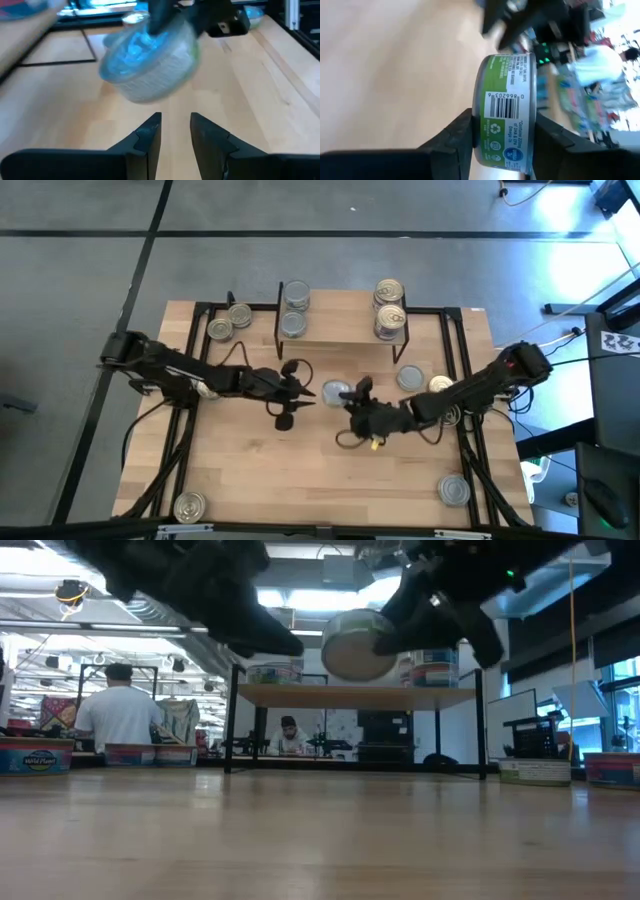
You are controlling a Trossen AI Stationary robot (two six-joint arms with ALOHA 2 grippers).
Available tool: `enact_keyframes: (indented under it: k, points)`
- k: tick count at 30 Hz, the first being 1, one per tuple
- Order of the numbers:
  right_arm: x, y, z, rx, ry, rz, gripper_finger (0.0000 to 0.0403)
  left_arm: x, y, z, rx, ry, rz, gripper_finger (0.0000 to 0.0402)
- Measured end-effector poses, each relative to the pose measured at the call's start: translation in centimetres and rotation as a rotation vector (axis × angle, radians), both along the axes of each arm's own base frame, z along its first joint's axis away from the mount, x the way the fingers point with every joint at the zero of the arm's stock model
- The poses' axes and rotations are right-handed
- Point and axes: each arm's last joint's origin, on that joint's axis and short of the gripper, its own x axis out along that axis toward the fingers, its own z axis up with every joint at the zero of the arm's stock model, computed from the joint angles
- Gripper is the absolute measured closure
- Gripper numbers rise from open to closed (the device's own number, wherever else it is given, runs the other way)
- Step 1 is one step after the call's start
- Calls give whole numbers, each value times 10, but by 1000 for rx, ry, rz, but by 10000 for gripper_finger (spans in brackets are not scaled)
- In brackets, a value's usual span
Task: Stack canned seafood by type on shelf
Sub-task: Stack the green white tuna can on top of the other green white tuna can on the shelf
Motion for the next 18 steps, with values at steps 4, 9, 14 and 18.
enact_keyframes:
  k: [4,9,14,18]
  points:
    - [10,-23,19,-14,-40,-53,259,-21,0,13,52,75,82,302]
    - [30,-52,38,-48,-45,-65,259,-46,1,21,71,185,168,302]
    - [50,-85,61,-77,-73,-92,259,-61,2,21,27,255,213,302]
    - [69,-109,70,-84,-77,-62,259,-70,1,14,6,263,221,302]
